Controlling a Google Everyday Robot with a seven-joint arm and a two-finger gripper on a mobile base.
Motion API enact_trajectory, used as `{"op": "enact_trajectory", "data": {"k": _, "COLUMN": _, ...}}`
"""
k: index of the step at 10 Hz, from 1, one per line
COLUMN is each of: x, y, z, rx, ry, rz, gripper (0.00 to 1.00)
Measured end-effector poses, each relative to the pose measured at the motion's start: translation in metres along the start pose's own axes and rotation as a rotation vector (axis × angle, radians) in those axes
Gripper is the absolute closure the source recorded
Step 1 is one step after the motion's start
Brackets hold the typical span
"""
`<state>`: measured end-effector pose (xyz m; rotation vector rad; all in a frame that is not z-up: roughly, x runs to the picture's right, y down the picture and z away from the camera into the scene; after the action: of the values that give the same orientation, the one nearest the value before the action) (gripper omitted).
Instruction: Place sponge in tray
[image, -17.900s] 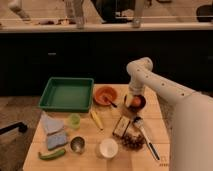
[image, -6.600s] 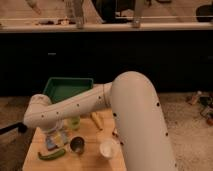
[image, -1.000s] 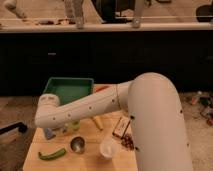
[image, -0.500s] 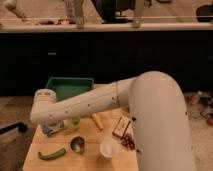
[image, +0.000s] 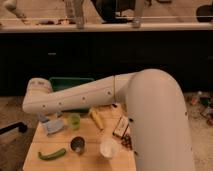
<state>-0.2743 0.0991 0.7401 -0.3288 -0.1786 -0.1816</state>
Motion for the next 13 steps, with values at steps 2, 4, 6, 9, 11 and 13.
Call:
{"op": "enact_trajectory", "data": {"k": 2, "x": 0.004, "y": -0.018, "z": -0.001, "rx": 0.012, "ry": 0.016, "rz": 0.020, "gripper": 1.00}}
{"op": "enact_trajectory", "data": {"k": 4, "x": 0.012, "y": -0.030, "z": 0.004, "rx": 0.013, "ry": 0.036, "rz": 0.050, "gripper": 1.00}}
{"op": "enact_trajectory", "data": {"k": 6, "x": 0.031, "y": -0.042, "z": 0.011, "rx": 0.008, "ry": 0.053, "rz": 0.090, "gripper": 1.00}}
{"op": "enact_trajectory", "data": {"k": 9, "x": 0.062, "y": -0.060, "z": 0.024, "rx": -0.004, "ry": 0.066, "rz": 0.155, "gripper": 1.00}}
{"op": "enact_trajectory", "data": {"k": 11, "x": 0.078, "y": -0.073, "z": 0.037, "rx": -0.019, "ry": 0.068, "rz": 0.184, "gripper": 1.00}}
{"op": "enact_trajectory", "data": {"k": 13, "x": 0.088, "y": -0.079, "z": 0.050, "rx": -0.037, "ry": 0.069, "rz": 0.206, "gripper": 1.00}}
